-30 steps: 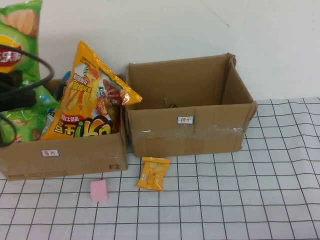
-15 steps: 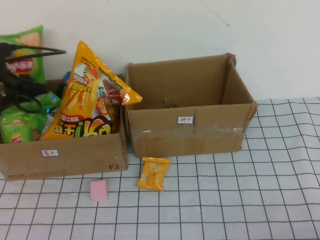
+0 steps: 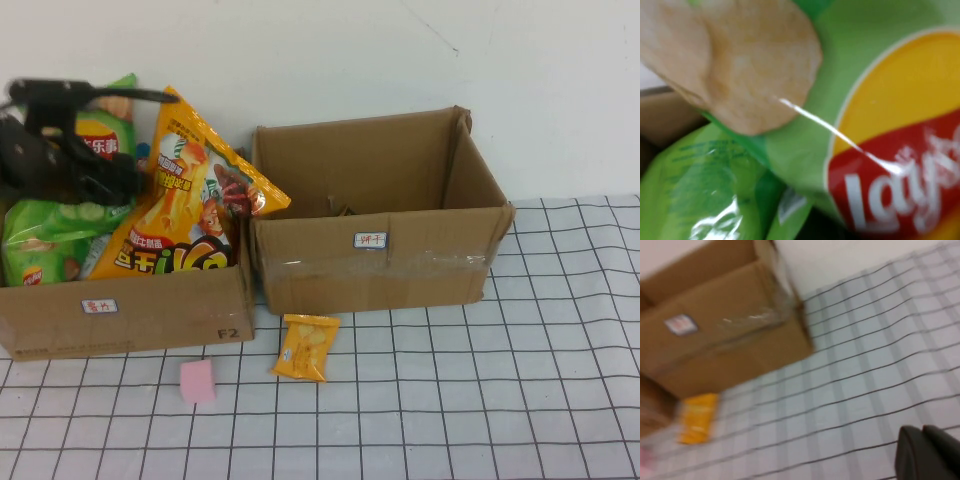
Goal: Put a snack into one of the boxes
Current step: Place the potato chip in the potato chip box
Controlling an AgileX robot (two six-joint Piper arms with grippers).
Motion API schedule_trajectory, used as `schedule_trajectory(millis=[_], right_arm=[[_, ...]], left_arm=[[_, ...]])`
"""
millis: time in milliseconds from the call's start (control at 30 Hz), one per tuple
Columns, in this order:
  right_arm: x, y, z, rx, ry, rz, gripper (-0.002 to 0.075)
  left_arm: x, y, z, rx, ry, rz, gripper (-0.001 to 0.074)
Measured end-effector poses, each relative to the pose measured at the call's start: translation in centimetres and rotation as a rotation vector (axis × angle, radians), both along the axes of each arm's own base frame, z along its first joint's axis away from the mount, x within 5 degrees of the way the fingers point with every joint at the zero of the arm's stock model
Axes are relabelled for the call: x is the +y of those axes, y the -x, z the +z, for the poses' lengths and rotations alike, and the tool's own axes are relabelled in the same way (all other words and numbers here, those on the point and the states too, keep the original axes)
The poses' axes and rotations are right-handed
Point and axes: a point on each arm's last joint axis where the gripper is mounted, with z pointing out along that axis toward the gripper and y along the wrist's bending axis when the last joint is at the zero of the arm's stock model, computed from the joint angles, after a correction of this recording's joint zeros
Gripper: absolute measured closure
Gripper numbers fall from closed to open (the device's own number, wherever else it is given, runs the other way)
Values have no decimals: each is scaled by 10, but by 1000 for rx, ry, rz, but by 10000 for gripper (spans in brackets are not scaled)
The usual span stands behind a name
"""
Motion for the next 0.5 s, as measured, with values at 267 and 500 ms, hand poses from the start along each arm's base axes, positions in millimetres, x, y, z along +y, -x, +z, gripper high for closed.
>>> schedule_trajectory(millis=[267,500], right_arm=[[14,1,7,26,-465,23,727],[12,0,10,-42,-362,34,727]], left_arm=[[14,61,99,-61,-69,-36,426],[17,154,125,-156,-67,-7,714]])
